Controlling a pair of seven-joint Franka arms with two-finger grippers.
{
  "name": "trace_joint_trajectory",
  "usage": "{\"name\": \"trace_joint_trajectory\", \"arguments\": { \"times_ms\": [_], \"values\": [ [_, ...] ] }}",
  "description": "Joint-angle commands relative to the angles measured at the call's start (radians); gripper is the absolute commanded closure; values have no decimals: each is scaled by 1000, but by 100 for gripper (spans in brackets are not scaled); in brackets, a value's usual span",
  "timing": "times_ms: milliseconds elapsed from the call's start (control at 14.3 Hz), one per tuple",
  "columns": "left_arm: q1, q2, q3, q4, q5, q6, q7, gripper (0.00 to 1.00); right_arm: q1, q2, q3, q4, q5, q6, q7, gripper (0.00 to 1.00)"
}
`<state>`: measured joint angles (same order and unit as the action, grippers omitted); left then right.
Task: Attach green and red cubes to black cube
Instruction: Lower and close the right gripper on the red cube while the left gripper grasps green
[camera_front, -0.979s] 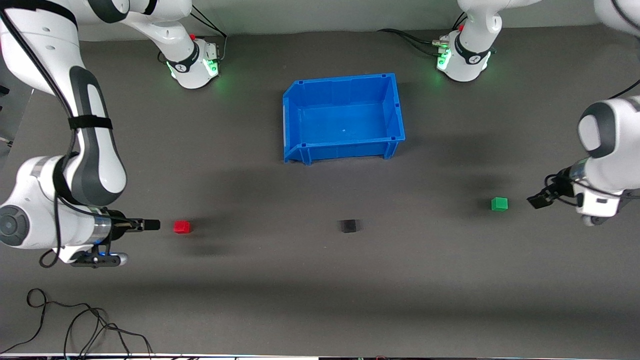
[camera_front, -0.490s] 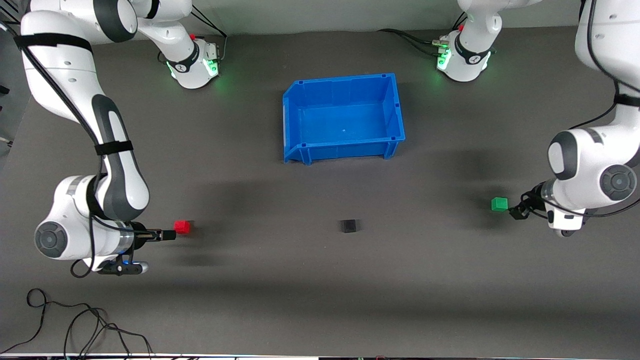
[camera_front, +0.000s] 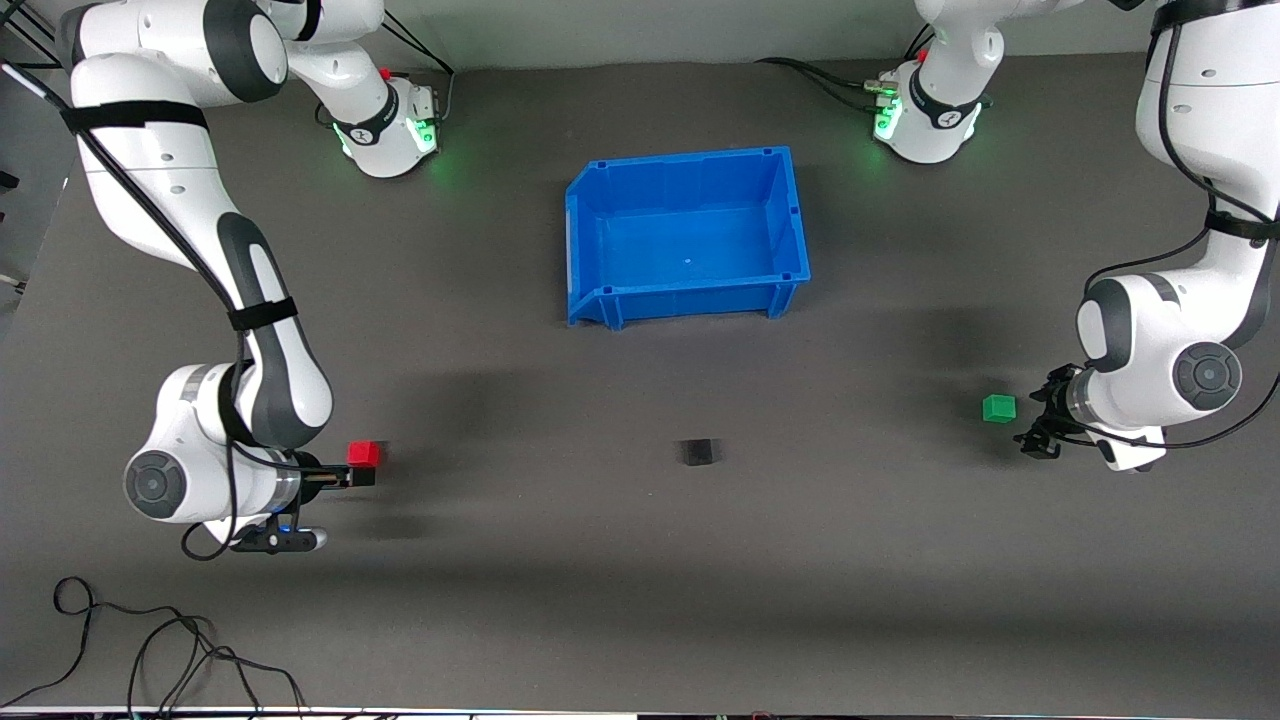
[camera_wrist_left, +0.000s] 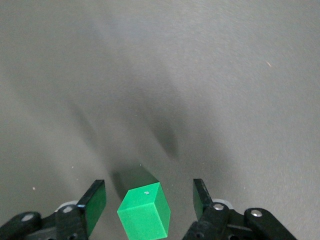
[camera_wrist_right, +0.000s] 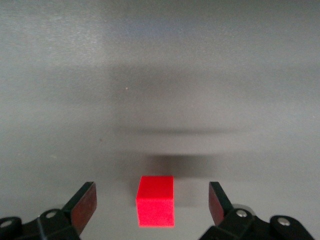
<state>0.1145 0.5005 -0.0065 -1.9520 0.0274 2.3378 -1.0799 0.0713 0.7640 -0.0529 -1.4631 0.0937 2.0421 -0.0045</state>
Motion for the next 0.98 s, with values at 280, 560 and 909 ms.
{"name": "trace_joint_trajectory", "arguments": {
  "times_ms": [280,560,909],
  "values": [
    [28,-17,3,-99,0,132,-135,25,2,-2,-4,-80,15,78,9,1],
    [16,-17,-3,-85,-10,140,-218,25,5,-2,-4,-94,15,84,11,2],
    [-9,4,-4,-94,-9,167,-238,22,10,-2,-4,-102,27,86,29,13]
  ]
}}
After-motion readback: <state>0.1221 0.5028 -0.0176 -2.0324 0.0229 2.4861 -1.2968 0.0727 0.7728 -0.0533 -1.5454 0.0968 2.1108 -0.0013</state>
